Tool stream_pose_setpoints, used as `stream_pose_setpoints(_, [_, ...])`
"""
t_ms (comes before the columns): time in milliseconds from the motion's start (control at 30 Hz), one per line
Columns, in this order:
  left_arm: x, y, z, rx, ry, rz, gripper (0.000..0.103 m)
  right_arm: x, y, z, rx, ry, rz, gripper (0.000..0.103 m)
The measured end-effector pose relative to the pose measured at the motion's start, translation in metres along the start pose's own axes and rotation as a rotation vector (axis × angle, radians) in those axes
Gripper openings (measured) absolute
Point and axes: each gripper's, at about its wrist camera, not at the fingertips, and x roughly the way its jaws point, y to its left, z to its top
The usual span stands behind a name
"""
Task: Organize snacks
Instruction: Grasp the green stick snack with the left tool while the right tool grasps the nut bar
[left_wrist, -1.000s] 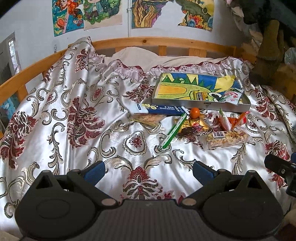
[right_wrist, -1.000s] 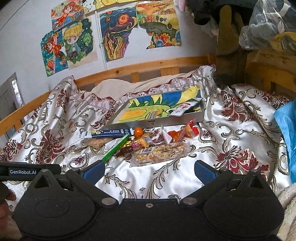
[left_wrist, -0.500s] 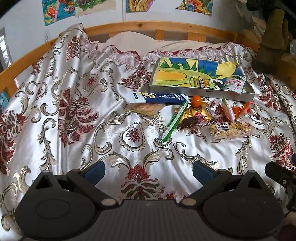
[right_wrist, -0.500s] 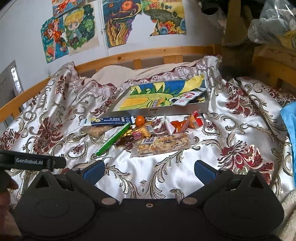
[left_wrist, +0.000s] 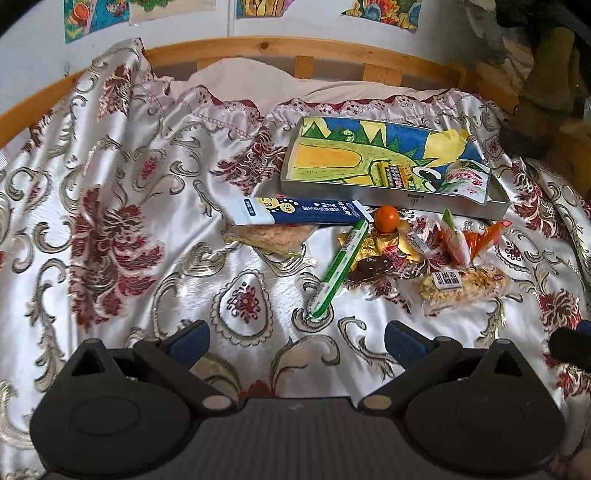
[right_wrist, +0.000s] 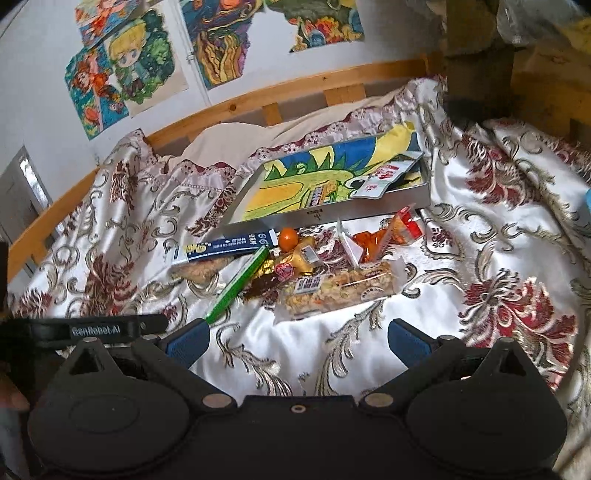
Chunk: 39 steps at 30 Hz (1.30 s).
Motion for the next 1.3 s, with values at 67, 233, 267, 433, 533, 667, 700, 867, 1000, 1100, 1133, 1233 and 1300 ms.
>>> stream_pose_setpoints(67, [0.009, 0.000, 0.003, 0.001, 0.002, 0.007, 0.103, 0.010, -0.005, 0.012, 0.007, 0.021, 0.012, 0.102])
stream_pose_setpoints(233, [0.033, 0.003, 0.011, -0.003, 0.018, 0.016, 0.102, 0.044, -0.017, 0.052, -0.032, 0.094, 0.098, 0.102])
stream_pose_setpoints(267, [0.037, 0.003, 0.012, -0.003, 0.017, 0.017, 0.102, 0.051, -0.018, 0.057, -0.054, 0.102, 0.114, 0.102])
stream_pose_setpoints(433, [0.056, 0.005, 0.017, -0.003, 0.014, -0.018, 0.102, 0.093, -0.029, 0.072, -0.194, 0.138, 0.159, 0.102])
stream_pose_setpoints(533, [0.066, 0.007, 0.022, -0.041, 0.012, -0.074, 0.102, 0.118, -0.036, 0.074, -0.309, 0.186, 0.167, 0.102])
stream_pose_setpoints(667, [0.079, 0.005, 0.025, -0.018, -0.003, -0.122, 0.102, 0.139, -0.046, 0.076, -0.399, 0.255, 0.200, 0.102])
stream_pose_setpoints(700, [0.082, 0.004, 0.025, -0.003, -0.001, -0.133, 0.102, 0.143, -0.050, 0.076, -0.390, 0.277, 0.217, 0.102])
stream_pose_setpoints(867, [0.103, -0.002, 0.026, 0.069, 0.039, -0.141, 0.102, 0.157, -0.060, 0.069, -0.378, 0.345, 0.213, 0.102])
stream_pose_setpoints(1000, [0.109, -0.001, 0.026, 0.074, 0.038, -0.147, 0.097, 0.161, -0.060, 0.065, -0.409, 0.316, 0.216, 0.102])
stream_pose_setpoints(1100, [0.109, 0.001, 0.026, 0.062, 0.049, -0.175, 0.090, 0.164, -0.056, 0.063, -0.440, 0.302, 0.230, 0.101])
stream_pose_setpoints(1133, [0.110, 0.001, 0.026, 0.064, 0.055, -0.186, 0.086, 0.165, -0.054, 0.061, -0.447, 0.310, 0.238, 0.101])
stream_pose_setpoints(1233, [0.110, -0.002, 0.025, 0.084, 0.065, -0.215, 0.069, 0.162, -0.046, 0.057, -0.491, 0.347, 0.294, 0.099])
stream_pose_setpoints(1300, [0.111, -0.001, 0.025, 0.077, 0.075, -0.224, 0.062, 0.156, -0.039, 0.052, -0.541, 0.364, 0.331, 0.098])
